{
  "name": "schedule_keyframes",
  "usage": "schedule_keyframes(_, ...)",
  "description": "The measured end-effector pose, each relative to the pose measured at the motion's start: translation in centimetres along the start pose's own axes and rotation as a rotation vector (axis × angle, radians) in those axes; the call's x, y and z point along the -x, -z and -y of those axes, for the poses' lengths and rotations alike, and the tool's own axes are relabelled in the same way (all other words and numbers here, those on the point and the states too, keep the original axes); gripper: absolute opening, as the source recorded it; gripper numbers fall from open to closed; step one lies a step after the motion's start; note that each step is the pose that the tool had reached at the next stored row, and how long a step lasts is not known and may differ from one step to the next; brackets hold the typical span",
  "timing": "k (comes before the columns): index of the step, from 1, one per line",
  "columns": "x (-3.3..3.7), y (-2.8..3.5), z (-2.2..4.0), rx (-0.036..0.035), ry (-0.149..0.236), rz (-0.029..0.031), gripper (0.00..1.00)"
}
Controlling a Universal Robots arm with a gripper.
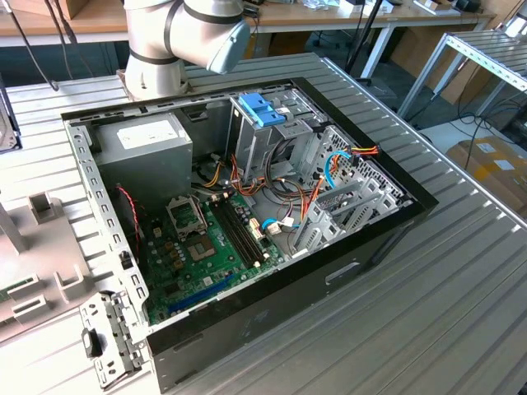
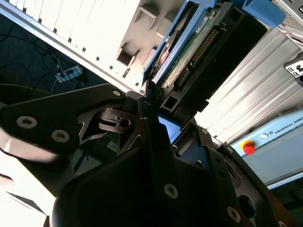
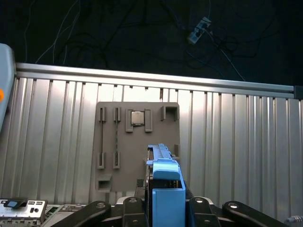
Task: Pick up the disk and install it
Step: 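Pick up the disk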
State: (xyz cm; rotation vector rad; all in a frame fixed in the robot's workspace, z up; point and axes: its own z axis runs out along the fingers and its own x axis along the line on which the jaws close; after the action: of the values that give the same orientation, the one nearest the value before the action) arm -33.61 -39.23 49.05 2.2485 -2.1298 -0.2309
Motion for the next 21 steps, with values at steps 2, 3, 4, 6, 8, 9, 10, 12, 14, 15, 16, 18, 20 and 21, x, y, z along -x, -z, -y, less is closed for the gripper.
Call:
schedule_keyframes(2, -0.01, 0.02, 0.23, -0.0001, 0.0, 0.0, 0.37)
schedule_keyframes(3, -0.02, 0.03, 0.33, 0.0, 0.0, 0.0, 0.37)
schedule_keyframes(4, -0.02, 0.04, 0.42, 0.0, 0.0, 0.0, 0.37)
schedule_keyframes(6, -0.04, 0.07, 0.71, 0.0, 0.0, 0.0, 0.37)
schedule_keyframes(8, -0.05, 0.09, 0.91, -0.0001, 0.0, 0.0, 0.37)
schedule_keyframes(9, -0.05, 0.1, 1.02, 0.0, 0.0, 0.0, 0.37)
schedule_keyframes(10, -0.06, 0.11, 1.09, 0.0, 0.0, 0.0, 0.37)
schedule_keyframes(12, -0.1, 0.17, 1.83, 0.0, 0.0, 0.0, 0.37)
schedule_keyframes(14, -0.15, 0.24, 2.84, 0.0, 0.0, 0.0, 0.37)
schedule_keyframes(15, -0.17, 0.26, 3.17, 0.0, 0.0, 0.0, 0.37)
schedule_keyframes(16, -0.17, 0.26, 3.25, -0.0001, 0.0, 0.0, 0.37)
schedule_keyframes(18, -0.18, 0.28, 3.41, 0.0, 0.0, 0.0, 0.37)
schedule_keyframes(20, -0.19, 0.29, 3.57, 0.0, 0.0, 0.0, 0.37)
schedule_keyframes(21, -0.19, 0.29, 3.65, 0.0, 0.0, 0.0, 0.37)
